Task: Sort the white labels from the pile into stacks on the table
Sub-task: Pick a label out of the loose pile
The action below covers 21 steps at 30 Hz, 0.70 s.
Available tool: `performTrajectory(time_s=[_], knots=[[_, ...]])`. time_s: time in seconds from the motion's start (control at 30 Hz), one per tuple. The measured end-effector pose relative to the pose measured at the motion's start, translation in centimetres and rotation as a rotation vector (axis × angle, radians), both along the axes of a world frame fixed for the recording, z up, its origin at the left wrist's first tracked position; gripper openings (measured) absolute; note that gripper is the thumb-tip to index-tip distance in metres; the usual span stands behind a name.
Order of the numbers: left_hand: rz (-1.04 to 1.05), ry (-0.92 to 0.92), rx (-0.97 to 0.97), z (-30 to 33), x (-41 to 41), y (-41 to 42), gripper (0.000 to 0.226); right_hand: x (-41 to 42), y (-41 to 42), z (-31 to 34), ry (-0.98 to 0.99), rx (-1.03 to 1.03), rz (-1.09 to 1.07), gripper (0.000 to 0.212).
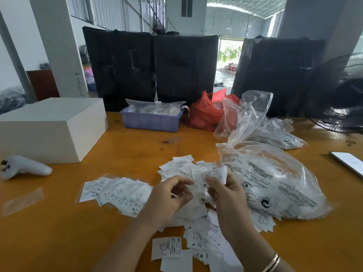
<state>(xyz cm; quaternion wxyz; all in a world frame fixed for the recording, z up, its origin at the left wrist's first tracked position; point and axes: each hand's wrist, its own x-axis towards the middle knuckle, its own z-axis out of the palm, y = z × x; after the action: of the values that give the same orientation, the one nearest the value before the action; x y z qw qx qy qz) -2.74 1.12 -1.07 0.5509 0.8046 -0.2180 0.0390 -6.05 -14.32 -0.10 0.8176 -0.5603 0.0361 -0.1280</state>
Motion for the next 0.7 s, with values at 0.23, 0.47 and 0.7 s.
performTrajectory(time_s=[0.23, 0.47, 0.7], knots=[[0.016, -0.031, -0.042, 0.21, -0.17, -0.30, 0.030, 0.00, 0.25, -0.11, -0.016, 0.008, -0.072, 0.007], [-0.004, 0.008, -0.106, 0.28, -0.08, -0.17, 0.029, 0.31, -0.18, -0.31, -0.020, 0.058, -0.108, 0.007], [0.035, -0.005, -0.112, 0.40, -0.05, -0.21, 0.028, 0.33, 0.42, -0.94, -0.037, -0.160, -0.125, 0.018]])
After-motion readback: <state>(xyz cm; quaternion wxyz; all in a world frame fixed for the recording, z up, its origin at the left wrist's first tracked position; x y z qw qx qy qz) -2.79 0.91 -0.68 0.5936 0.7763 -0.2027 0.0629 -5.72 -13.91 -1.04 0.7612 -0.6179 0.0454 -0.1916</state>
